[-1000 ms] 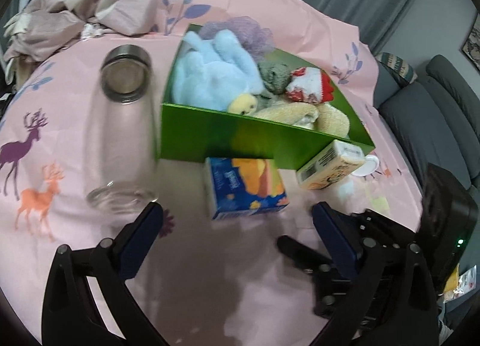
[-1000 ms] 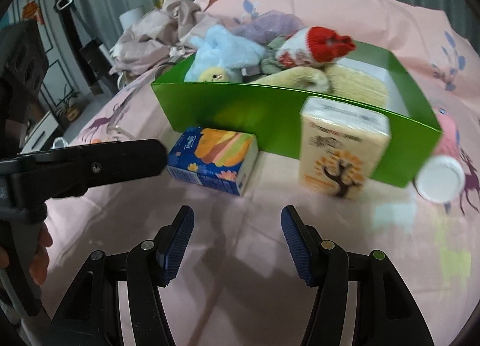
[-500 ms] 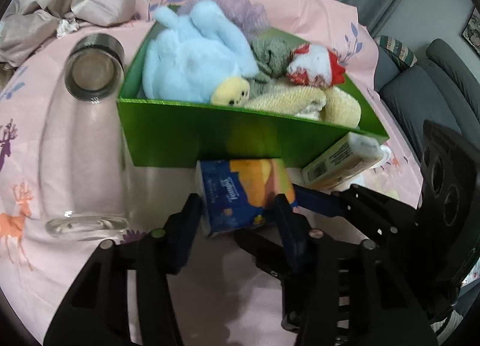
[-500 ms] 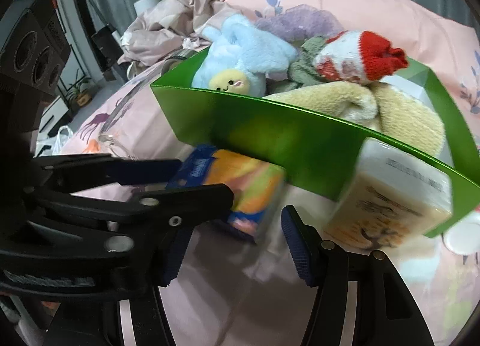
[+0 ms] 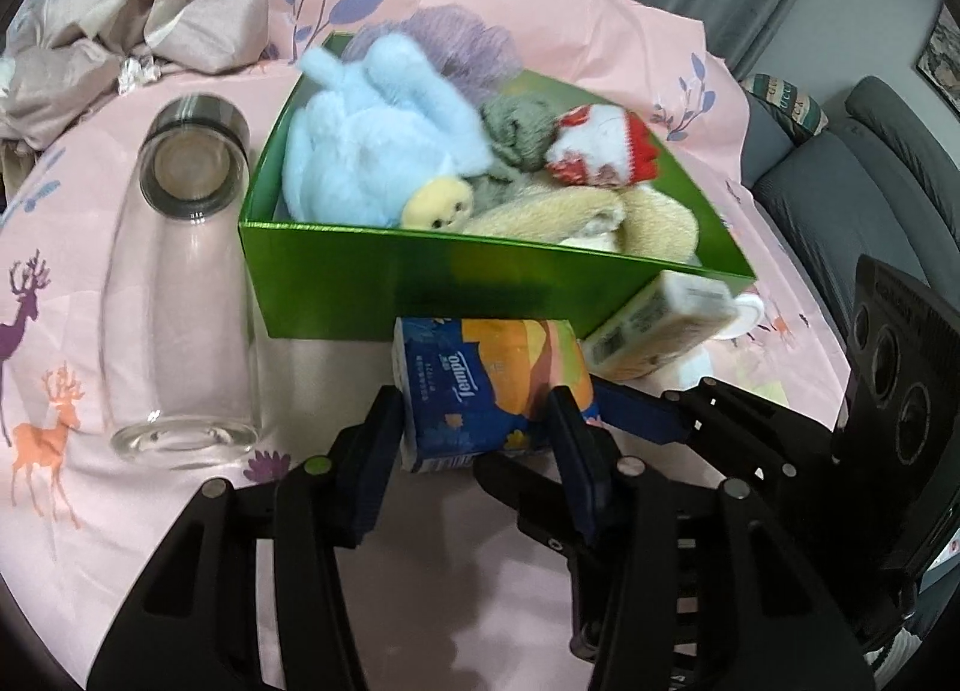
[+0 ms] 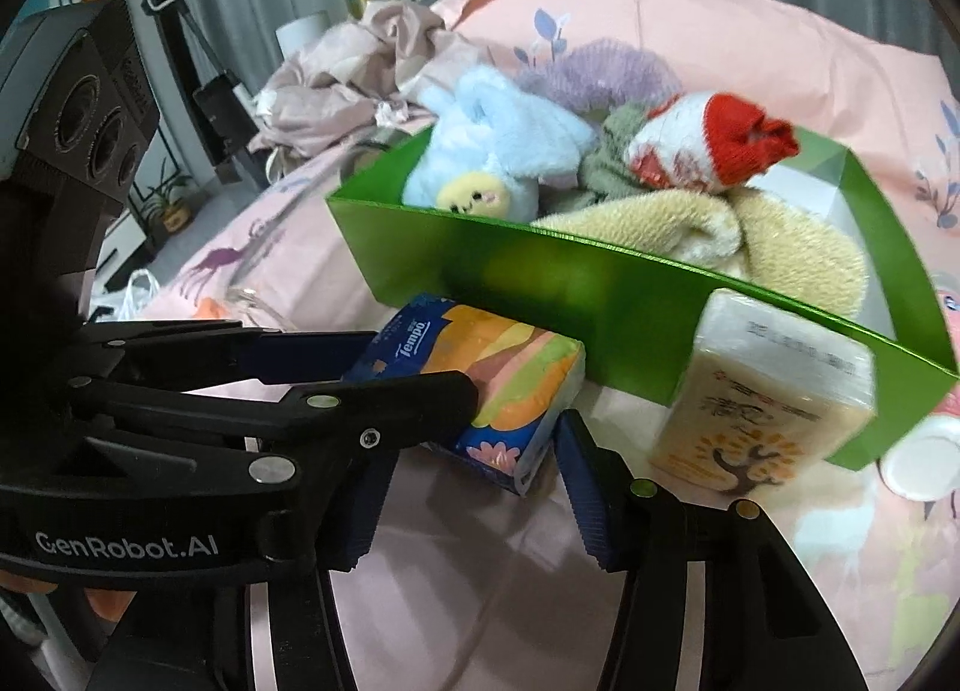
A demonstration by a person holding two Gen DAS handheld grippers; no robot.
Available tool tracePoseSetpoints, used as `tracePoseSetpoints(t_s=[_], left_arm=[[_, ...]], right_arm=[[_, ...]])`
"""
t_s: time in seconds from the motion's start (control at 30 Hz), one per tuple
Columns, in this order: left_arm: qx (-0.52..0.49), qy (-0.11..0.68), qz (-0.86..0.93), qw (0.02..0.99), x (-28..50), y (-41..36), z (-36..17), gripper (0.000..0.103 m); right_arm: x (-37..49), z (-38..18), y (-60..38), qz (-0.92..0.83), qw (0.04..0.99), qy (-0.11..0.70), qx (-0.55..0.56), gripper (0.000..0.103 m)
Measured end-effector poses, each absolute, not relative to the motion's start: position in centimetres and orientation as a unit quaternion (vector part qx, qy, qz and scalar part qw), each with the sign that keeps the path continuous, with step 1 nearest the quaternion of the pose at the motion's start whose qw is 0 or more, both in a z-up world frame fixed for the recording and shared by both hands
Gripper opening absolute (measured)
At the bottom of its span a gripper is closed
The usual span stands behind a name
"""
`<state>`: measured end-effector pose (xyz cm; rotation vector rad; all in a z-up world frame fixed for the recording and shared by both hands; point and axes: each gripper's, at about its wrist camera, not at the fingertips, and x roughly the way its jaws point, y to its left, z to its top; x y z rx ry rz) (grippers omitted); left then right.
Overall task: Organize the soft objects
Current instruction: 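Grasp the blue Tempo tissue pack with the right gripper, then lift the tissue pack into the green box and open the right gripper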
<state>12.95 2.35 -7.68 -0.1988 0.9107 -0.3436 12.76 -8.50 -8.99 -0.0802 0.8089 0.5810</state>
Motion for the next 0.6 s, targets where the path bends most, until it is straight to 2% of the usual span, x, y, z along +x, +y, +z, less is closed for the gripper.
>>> tracePoseSetpoints(t_s=[0.6], left_arm=[[-0.051,0.375,-0.188,0.906,7.6,-1.1,-2.5,0.047]], right_arm=[[6.7,-3.9,-13.0,0.267,0.906,0.329,-0.006,0.055]])
